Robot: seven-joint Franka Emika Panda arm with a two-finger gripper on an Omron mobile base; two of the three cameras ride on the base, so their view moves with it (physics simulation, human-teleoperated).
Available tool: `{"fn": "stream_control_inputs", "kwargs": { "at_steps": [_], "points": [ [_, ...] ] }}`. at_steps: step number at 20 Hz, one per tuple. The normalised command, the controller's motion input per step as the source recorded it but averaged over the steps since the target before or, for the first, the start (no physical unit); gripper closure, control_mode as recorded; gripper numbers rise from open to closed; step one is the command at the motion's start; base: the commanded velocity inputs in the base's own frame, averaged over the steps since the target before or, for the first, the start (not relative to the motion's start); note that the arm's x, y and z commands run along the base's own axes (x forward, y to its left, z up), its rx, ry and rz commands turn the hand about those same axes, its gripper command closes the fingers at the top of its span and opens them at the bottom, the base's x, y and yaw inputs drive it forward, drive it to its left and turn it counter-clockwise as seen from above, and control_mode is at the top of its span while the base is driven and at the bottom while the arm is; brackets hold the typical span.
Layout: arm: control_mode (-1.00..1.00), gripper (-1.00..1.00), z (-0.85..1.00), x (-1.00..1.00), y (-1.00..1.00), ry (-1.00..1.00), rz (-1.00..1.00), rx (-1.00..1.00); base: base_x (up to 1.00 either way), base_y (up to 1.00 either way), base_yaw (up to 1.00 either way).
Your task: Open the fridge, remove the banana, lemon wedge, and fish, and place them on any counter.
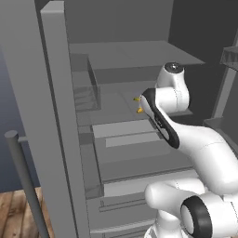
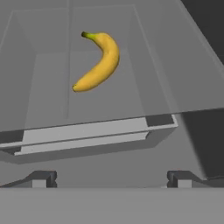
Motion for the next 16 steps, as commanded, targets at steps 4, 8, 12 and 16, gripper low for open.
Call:
{"fn": "stream_control_inputs", "kwargs": {
  "at_steps": [4, 8, 12, 16],
  "points": [
    [-1.0, -1.0, -0.43, 0.27, 0.05, 0.0, -0.02, 0.0, 0.0, 0.0, 0.0],
    [-1.0, -1.0, -0.15, 0.25, 0.02, 0.0, -0.03, 0.0, 0.0, 0.0, 0.0],
    [-1.0, -1.0, 0.0, 0.28, 0.01, -0.01, -0.04, 0.0, 0.0, 0.0, 0.0],
    [-1.0, -1.0, 0.0, 0.26, 0.02, 0.0, -0.03, 0.0, 0.0, 0.0, 0.0]
  ]
}}
